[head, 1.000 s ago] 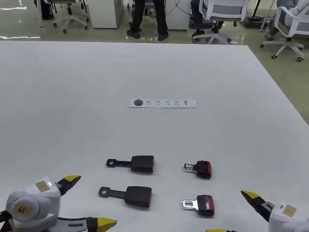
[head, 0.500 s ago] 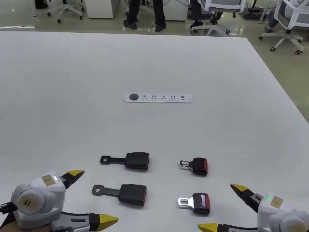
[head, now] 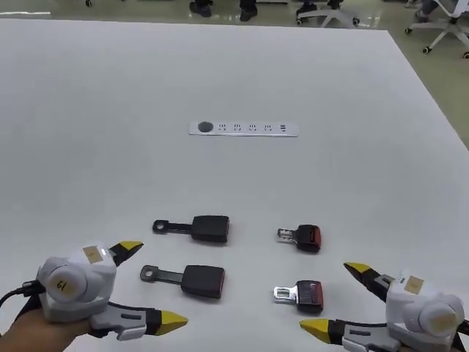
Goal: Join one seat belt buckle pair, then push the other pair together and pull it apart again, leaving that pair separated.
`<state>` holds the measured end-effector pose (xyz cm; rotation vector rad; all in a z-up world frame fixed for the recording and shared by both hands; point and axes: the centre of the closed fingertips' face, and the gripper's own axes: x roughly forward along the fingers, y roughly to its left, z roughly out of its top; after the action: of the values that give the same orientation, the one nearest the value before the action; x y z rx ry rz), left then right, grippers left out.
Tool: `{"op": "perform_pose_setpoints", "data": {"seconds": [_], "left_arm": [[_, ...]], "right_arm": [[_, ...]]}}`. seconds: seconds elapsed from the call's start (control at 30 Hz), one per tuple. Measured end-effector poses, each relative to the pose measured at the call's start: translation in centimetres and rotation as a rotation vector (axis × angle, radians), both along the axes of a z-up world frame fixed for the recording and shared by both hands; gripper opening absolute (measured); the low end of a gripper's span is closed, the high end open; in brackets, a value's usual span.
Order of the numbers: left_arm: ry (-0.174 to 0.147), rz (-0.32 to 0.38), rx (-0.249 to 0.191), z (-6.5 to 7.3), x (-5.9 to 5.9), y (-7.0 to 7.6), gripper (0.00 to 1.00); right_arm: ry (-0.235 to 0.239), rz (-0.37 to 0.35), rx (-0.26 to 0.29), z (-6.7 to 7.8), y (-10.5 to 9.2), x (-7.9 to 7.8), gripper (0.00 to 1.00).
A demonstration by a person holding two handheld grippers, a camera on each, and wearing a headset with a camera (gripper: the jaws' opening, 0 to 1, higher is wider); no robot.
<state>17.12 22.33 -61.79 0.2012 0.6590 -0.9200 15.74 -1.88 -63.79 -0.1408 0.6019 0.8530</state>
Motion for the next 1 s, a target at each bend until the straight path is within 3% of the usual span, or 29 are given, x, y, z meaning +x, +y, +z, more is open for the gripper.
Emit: {"op": "perform_pose_setpoints", "data": {"seconds": [0.17, 0.47, 0.77, 0.93, 1.0], "left_arm": [[0.012, -0.03, 0.008, -0.9, 0.5, -0.2, 0.97], [0.045, -0.11, 0.034, -2.5, 0.5, -1.9, 0.92], [0.045, -0.232, 0.083, -3.6, 0.8, -3.6, 0.86], [0.05, -0.316, 0.092, -3.7, 0.7, -4.9, 0.76], [0.05, -0.358, 0.122, -4.1, 0.6, -5.0, 0.74]], "right_arm": [[0.016, 0.029, -0.009, -0.5, 0.3, 0.4, 0.84], [0.053, 0.104, -0.031, -2.1, 0.7, 0.5, 0.83], [0.073, 0.183, -0.068, -3.0, 1.0, 0.5, 0.76], [0.08, 0.241, -0.1, -3.3, 1.2, 0.2, 0.72], [0.091, 0.264, -0.115, -3.6, 1.1, 0.1, 0.71]]}}
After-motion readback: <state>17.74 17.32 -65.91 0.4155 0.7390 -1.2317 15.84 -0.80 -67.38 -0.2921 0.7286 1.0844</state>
